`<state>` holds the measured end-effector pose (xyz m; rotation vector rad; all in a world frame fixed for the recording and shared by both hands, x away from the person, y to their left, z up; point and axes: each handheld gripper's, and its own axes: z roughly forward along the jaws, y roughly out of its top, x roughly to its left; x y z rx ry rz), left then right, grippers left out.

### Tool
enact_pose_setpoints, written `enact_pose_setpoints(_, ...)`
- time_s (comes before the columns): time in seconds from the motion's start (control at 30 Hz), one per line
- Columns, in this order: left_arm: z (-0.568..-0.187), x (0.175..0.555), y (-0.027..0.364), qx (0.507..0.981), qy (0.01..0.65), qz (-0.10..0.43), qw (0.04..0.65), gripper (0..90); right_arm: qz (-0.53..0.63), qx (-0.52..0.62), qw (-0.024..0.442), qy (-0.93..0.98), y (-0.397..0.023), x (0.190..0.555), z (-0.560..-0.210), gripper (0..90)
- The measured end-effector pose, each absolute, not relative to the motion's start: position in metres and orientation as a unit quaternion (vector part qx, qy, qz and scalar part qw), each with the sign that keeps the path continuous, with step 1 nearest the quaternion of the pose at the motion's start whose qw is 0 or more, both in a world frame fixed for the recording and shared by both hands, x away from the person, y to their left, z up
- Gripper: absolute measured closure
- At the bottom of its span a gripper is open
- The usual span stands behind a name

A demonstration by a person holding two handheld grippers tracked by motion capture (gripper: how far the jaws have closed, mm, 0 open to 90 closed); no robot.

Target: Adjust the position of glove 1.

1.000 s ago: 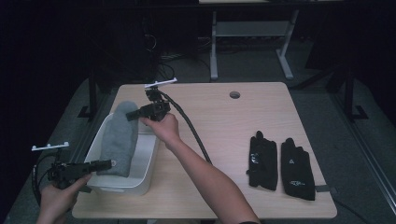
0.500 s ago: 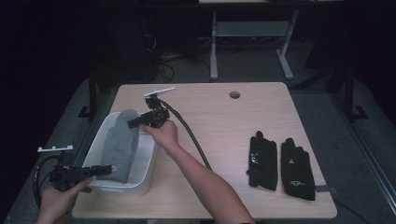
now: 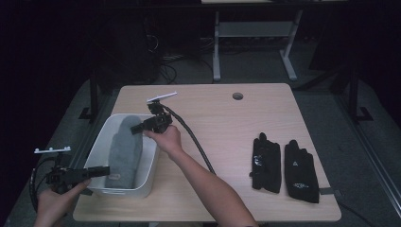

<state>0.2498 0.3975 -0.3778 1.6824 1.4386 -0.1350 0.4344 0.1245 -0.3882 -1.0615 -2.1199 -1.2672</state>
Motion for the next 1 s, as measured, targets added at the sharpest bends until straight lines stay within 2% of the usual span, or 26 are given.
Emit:
enact_pose_setpoints(0.07, -0.377, 0.251, 0.396, 0.680, 0.580, -0.058, 0.445, 37.6, -0.445, -0.380, 0.213, -0.783, 0.129, 0.432, -0.396, 75.6)
enact_pose_setpoints(0.23, -0.376, 0.251, 0.393, 0.684, 0.575, -0.047, 0.447, 37.4, -0.435, -0.384, 0.225, -0.783, 0.131, 0.431, -0.406, 74.8)
enact_pose_setpoints(0.4, -0.373, 0.250, 0.392, 0.675, 0.578, -0.033, 0.457, 36.1, -0.434, -0.382, 0.204, -0.790, 0.130, 0.435, -0.400, 64.3)
enact_pose_setpoints(0.5, -0.372, 0.250, 0.392, 0.677, 0.575, -0.030, 0.457, 36.1, -0.437, -0.383, 0.196, -0.790, 0.126, 0.437, -0.397, 61.4)
enact_pose_setpoints(0.7, -0.369, 0.252, 0.388, 0.677, 0.571, -0.028, 0.463, 36.1, -0.446, -0.390, 0.178, -0.786, 0.115, 0.442, -0.390, 58.0)
enact_pose_setpoints(1.0, -0.364, 0.255, 0.381, 0.683, 0.562, -0.026, 0.466, 35.6, -0.455, -0.388, 0.179, -0.781, 0.100, 0.445, -0.379, 57.0)
